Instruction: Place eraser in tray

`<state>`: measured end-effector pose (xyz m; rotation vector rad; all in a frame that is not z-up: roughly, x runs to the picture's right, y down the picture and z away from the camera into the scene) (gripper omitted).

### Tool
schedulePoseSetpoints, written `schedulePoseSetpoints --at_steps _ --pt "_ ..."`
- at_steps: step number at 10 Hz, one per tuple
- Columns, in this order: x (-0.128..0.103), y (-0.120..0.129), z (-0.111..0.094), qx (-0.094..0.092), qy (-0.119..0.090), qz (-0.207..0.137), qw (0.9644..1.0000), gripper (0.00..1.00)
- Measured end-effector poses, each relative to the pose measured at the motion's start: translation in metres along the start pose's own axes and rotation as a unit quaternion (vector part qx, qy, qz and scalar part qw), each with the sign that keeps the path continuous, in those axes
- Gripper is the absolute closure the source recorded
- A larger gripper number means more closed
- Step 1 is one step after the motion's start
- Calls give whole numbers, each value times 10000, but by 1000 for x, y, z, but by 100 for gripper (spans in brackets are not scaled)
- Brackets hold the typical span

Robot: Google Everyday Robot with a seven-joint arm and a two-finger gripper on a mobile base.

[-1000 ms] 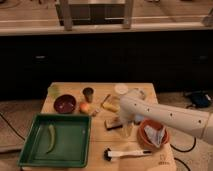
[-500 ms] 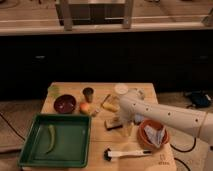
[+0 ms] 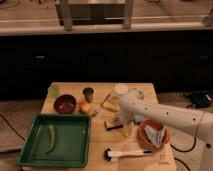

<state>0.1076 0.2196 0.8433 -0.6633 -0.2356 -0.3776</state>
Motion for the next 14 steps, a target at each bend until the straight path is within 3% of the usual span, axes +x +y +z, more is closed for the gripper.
schedulePoseSetpoints --at_steps 14 --pt "11 -4 13 -92 -81 -591 9982 20"
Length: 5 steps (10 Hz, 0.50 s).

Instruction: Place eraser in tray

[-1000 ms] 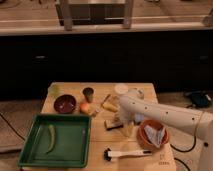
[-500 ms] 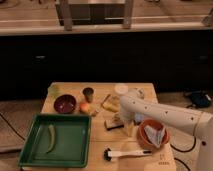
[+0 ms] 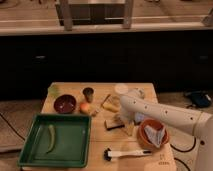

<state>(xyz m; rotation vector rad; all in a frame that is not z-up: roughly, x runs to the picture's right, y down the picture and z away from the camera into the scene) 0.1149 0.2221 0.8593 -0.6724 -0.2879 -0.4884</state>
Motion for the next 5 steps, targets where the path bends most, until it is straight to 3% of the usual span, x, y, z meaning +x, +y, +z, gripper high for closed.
schedulePoseSetpoints --at_steps 5 --pt "3 0 2 0 -14 -194 9998 20"
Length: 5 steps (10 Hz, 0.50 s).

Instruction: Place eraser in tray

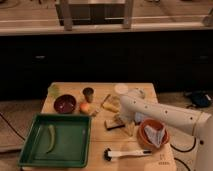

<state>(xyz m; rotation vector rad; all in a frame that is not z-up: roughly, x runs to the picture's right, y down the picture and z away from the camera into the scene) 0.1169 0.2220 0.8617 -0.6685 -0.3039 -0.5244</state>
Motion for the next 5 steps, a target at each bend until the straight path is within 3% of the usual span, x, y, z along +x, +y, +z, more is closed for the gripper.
schedulePoseSetpoints --at_steps 5 --pt "3 -1 2 15 -3 -219 9998 20"
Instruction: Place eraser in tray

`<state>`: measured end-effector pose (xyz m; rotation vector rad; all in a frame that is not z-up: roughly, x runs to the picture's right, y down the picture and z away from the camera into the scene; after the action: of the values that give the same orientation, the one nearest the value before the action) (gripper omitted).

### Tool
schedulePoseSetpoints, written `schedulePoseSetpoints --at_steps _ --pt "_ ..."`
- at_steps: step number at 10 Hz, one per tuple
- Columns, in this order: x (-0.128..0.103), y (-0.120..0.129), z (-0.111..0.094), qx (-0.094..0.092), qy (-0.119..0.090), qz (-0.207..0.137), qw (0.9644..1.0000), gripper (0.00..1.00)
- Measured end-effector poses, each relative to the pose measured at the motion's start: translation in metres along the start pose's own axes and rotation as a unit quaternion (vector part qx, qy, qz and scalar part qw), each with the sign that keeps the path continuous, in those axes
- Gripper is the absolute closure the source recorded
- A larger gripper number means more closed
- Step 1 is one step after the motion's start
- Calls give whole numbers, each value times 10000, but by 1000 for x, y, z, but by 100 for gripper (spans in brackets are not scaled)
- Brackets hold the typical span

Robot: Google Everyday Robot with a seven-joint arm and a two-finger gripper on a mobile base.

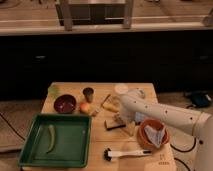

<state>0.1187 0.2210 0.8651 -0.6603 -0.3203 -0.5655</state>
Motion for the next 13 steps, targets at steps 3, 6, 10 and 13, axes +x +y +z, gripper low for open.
schedulePoseSetpoints --at_steps 3,6,10,13 --pt "2 0 0 4 3 -144 9999 20" --pt "4 -1 1 7 1 -293 9996 20" --pt "6 -1 2 7 0 -406 9992 20" --pt "6 0 1 1 0 -402 9992 20"
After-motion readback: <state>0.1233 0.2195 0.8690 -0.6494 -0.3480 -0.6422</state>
